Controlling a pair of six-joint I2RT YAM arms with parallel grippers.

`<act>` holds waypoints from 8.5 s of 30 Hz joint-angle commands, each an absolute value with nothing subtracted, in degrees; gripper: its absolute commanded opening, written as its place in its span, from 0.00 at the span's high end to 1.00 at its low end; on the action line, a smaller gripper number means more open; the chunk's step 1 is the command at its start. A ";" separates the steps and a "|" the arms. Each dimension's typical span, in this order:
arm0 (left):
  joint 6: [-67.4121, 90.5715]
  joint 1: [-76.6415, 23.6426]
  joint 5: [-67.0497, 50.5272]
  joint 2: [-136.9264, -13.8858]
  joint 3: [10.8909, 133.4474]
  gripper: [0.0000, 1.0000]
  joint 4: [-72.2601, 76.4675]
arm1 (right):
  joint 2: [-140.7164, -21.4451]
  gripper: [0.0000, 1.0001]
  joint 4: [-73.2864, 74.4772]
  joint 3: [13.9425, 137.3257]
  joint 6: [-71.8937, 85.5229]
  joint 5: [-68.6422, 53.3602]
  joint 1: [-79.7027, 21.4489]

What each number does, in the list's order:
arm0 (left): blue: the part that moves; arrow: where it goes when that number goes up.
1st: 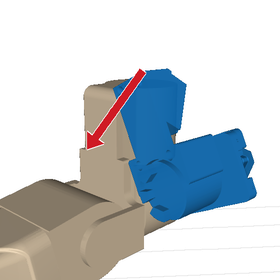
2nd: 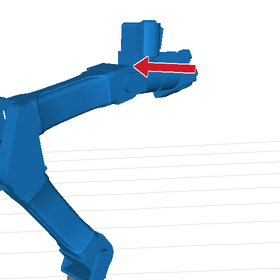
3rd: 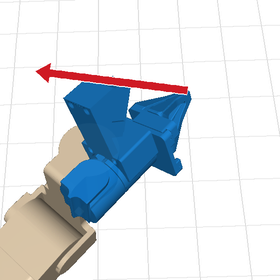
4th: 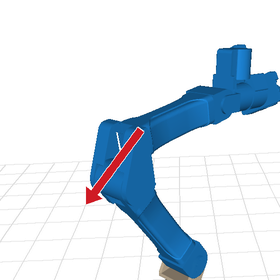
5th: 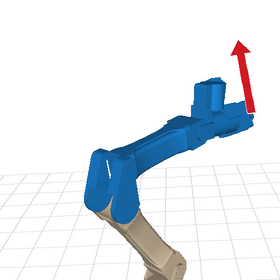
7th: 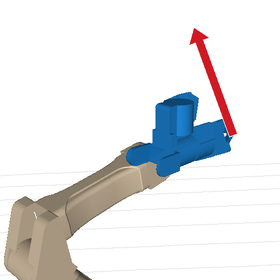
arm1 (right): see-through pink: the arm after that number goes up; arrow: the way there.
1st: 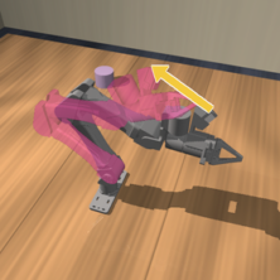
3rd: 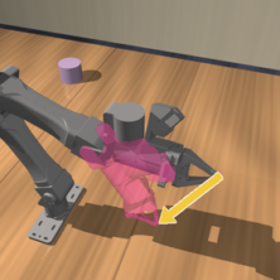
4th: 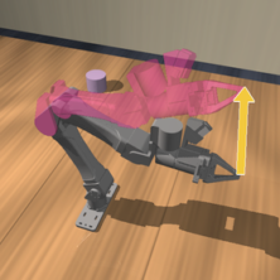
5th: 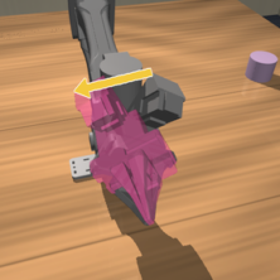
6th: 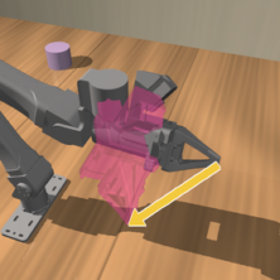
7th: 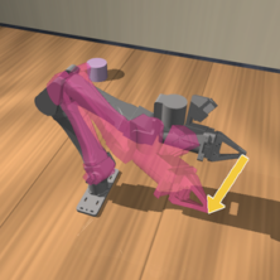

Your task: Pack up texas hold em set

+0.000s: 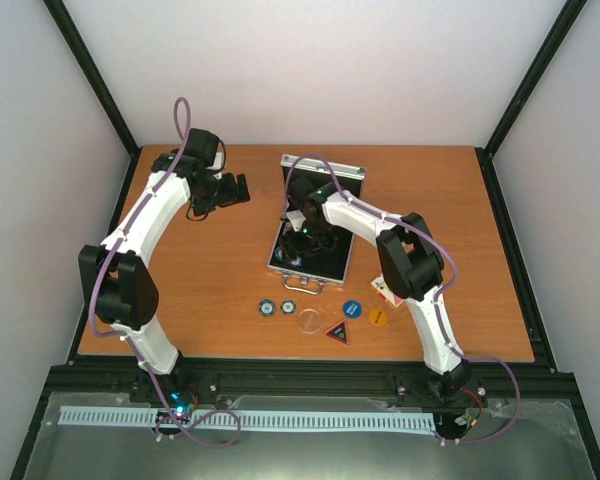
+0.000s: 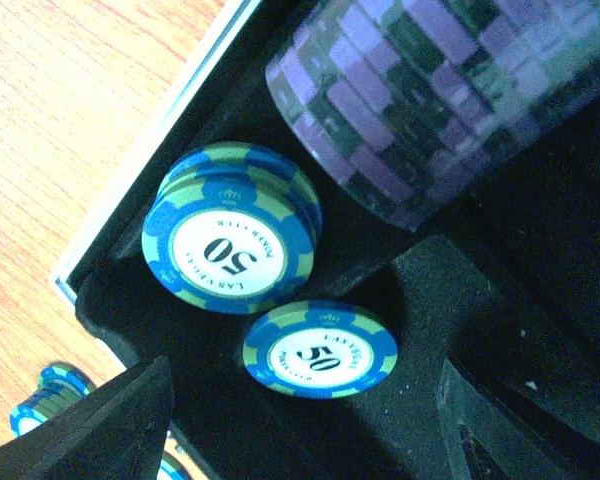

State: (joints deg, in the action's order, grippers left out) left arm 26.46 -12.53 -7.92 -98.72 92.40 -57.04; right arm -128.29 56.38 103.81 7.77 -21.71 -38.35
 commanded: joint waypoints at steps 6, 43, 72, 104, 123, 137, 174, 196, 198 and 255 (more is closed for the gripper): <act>25.25 -12.22 -8.20 -96.61 91.94 0.00 -57.53 | -131.48 0.28 56.48 103.45 7.60 -21.86 -40.15; 26.03 -12.22 -7.61 -94.16 89.52 0.00 -56.82 | -125.08 0.55 60.83 108.14 5.19 -14.95 -40.07; 25.27 -12.22 -9.55 -89.83 80.77 0.01 -54.48 | -127.89 0.31 57.44 106.14 13.71 -15.23 -41.08; 24.26 -12.19 -9.67 -85.41 74.41 0.00 -52.45 | -131.98 0.37 59.02 108.13 19.20 -8.31 -43.15; 23.91 -12.21 -9.29 -85.65 74.07 0.00 -52.12 | -130.99 0.60 59.90 108.20 19.34 -5.62 -43.14; 23.79 -12.22 -9.14 -85.99 73.61 0.01 -51.77 | -127.15 0.64 57.33 107.46 15.45 -9.54 -43.07; 23.46 -12.22 -8.70 -86.49 73.73 0.00 -51.79 | -130.73 0.33 63.30 107.44 15.01 -1.01 -42.54; 23.28 -12.22 -7.27 -87.23 75.07 0.00 -52.82 | -132.98 0.33 62.11 110.95 12.46 -6.14 -42.54; 23.12 -12.22 -7.00 -87.34 75.17 0.01 -53.03 | -133.13 0.33 62.58 110.85 12.41 -4.57 -42.55; 22.68 -12.18 -5.90 -91.01 80.56 0.01 -55.11 | -131.85 0.30 63.93 111.86 10.53 -7.54 -41.39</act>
State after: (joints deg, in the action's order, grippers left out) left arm 23.53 -12.53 -5.69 -90.72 78.96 -54.33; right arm -131.41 63.83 109.91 10.33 -6.13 -40.93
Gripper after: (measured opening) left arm 0.995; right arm 0.693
